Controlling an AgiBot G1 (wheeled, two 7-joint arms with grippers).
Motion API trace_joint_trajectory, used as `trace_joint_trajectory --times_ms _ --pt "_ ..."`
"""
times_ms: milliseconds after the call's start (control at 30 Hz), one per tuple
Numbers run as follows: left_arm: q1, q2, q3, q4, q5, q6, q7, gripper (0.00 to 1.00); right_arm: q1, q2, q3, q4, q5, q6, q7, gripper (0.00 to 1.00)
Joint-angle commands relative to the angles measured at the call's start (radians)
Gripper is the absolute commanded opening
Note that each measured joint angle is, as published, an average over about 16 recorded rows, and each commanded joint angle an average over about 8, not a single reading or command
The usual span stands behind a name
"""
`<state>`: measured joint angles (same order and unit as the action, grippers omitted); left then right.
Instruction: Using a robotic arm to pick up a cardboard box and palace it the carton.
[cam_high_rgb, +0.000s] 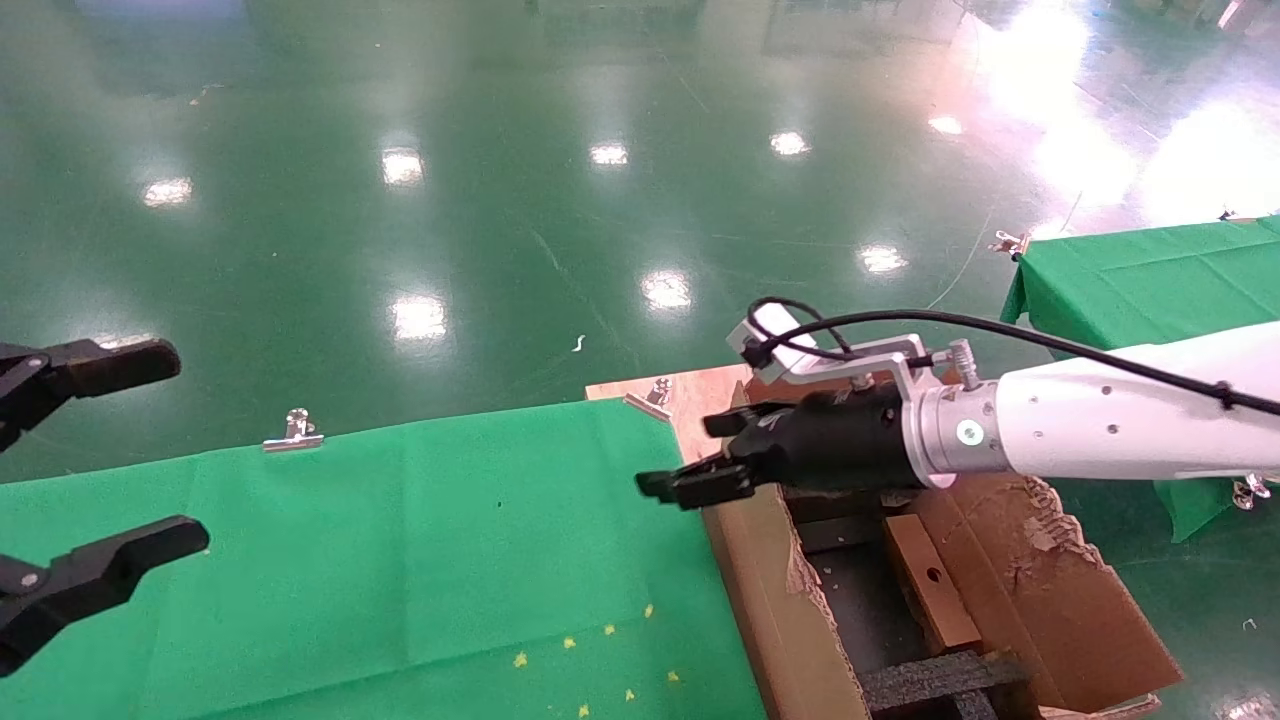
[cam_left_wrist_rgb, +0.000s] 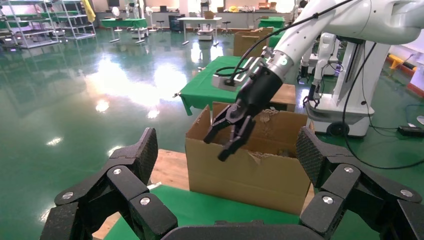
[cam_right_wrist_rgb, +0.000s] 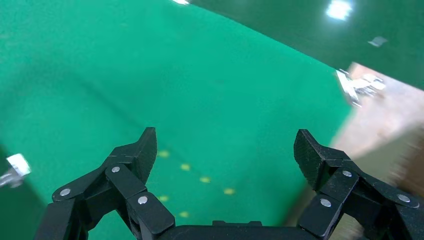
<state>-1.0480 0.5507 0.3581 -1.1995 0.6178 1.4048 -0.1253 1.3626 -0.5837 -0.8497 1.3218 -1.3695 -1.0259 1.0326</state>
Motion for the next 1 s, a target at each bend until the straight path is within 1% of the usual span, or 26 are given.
trace_joint_trajectory --times_ms 33,733,867,1000 --pt "0.000 0.000 0.000 0.000 0.000 0.000 0.000 1.00 -0.023 -0.002 0.045 -0.003 0.050 -0.037 -0.066 1.00" --pt "0.000 0.000 0.000 0.000 0.000 0.000 0.000 1.00 -0.257 -0.025 0.509 -0.034 0.570 -0.419 -0.754 1.00" --pt "0.000 0.000 0.000 0.000 0.000 0.000 0.000 1.00 -0.290 -0.028 0.576 -0.038 0.646 -0.474 -0.847 1.00" --pt "0.000 0.000 0.000 0.000 0.000 0.000 0.000 1.00 -0.305 -0.029 0.606 -0.040 0.680 -0.498 -0.880 1.00"
